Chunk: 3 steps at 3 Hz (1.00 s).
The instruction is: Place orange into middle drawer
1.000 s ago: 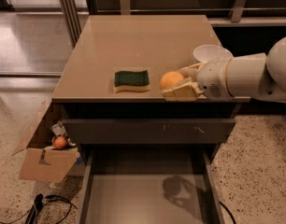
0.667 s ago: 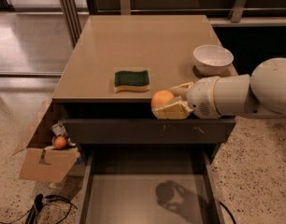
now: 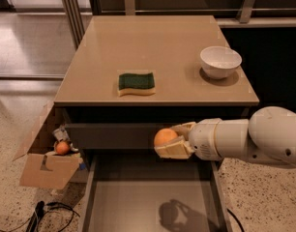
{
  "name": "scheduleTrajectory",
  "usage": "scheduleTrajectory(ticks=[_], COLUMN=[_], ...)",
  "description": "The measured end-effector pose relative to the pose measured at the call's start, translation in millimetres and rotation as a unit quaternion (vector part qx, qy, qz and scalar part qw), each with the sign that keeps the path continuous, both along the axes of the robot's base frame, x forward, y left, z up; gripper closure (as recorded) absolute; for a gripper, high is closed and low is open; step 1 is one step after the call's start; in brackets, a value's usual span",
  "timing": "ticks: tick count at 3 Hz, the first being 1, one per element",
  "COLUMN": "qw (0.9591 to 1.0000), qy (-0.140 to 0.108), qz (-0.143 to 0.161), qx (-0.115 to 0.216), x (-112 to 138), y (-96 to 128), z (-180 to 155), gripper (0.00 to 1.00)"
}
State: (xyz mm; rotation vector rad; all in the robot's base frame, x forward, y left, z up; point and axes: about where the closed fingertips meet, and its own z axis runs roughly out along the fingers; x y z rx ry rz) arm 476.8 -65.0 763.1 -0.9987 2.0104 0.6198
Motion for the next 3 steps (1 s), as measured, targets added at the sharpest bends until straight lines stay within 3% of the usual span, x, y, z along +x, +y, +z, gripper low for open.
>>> scheduleTrajectory(ticks=[1, 2, 3], qw=[0.9998, 0.9998, 0.9990], qy=[0.019, 0.021, 0.045], qz=[-0.006, -0.004, 0.002], qx=[-0.006, -0.006, 0.004], x=[-9, -10, -9], y=[-7, -2, 18], z=[-44, -48, -78], gripper=[1.00, 1.00, 1.00])
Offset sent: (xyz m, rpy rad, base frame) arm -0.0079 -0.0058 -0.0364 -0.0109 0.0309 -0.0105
